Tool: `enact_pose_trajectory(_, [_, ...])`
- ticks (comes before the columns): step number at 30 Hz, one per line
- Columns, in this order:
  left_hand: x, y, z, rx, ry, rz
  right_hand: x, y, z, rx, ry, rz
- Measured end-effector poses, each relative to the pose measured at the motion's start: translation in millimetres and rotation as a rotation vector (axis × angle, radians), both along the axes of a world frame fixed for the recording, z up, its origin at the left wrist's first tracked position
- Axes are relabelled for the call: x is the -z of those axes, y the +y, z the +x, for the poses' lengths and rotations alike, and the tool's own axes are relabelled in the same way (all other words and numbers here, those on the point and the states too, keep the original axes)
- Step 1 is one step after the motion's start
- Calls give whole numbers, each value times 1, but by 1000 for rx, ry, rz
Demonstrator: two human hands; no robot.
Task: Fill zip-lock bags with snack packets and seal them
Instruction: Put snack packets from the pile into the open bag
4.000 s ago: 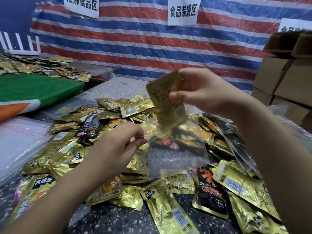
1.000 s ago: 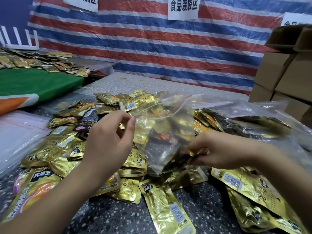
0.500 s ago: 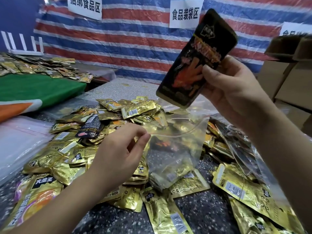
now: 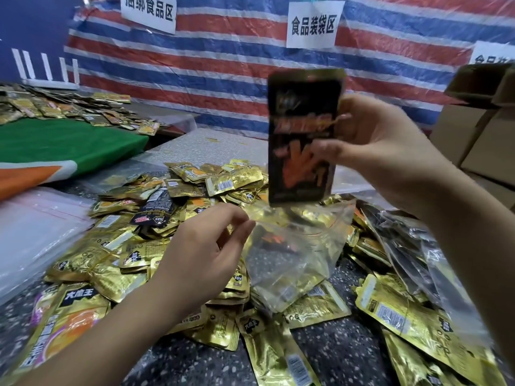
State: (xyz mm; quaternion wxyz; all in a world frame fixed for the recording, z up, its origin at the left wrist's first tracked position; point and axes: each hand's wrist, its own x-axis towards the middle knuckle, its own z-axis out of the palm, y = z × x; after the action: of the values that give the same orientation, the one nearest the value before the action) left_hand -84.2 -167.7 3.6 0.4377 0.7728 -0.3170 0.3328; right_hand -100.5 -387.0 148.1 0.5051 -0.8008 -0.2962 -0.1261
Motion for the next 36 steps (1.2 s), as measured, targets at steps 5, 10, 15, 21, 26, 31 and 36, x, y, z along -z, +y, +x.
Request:
enact_pose_trajectory(5, [0,1,-1,1,27,1,8,8,-3,-27,75,162])
enact_pose_trajectory(10, [0,1,0,3,26,-12,16,0,-4,106,46,-544])
enact_pose_trajectory(15, [0,-2,-2,30,-39,17,18,2,-7,225,-65,-847])
enact_pose_trajectory(21, [6,0,-1,74,-30,-89,21,19,-7,291,-39,-1170])
enact_pose_trajectory(26, [5,-1,-2,57,-63,-70,29,30,-6,259,-15,-1282])
enact_pose_trajectory(31, [0,-3,-4,74,-31,-130,22,20,-9,246,-47,-1143])
enact_pose_trajectory(36, [-27,-13,-4,94,43,-182,8,9,-16,233,-72,-941])
